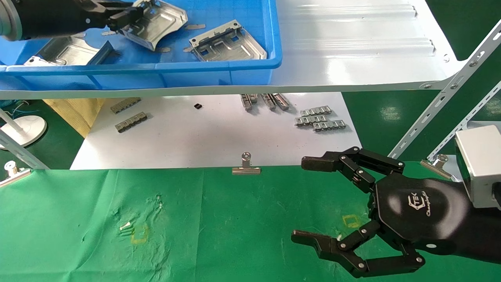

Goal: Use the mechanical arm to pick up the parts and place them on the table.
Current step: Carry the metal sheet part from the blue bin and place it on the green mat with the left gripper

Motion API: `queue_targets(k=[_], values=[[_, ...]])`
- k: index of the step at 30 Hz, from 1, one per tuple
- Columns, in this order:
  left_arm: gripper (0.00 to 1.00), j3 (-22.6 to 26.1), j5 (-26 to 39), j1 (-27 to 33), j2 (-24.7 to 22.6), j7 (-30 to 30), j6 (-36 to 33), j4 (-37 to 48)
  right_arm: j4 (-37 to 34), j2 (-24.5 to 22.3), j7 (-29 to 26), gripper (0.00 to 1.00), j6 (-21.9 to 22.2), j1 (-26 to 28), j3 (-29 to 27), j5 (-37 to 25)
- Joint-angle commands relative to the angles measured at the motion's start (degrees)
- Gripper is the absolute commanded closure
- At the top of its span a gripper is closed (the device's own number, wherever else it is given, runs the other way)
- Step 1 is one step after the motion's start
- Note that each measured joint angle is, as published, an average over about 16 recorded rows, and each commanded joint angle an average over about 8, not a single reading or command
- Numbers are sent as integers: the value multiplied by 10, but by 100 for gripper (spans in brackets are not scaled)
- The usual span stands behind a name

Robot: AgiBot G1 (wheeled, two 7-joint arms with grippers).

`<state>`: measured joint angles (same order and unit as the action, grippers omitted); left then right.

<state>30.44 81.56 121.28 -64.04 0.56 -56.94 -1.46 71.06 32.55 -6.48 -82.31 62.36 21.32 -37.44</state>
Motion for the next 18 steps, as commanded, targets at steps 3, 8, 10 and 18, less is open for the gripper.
queue_targets(k=[3,8,10,18], values=[[100,-9,-14,8,6,-10,-23,-10,0,0,0,0,0,0,0,0],[100,-24,-37,16,23,-41,-110,-30,0,0,0,0,0,0,0,0],[100,-28,-45,18,31,-56,-158,-38,0,0,0,0,0,0,0,0],[100,-29,-71,5,57,-130,-336,-93,0,0,0,0,0,0,0,0]])
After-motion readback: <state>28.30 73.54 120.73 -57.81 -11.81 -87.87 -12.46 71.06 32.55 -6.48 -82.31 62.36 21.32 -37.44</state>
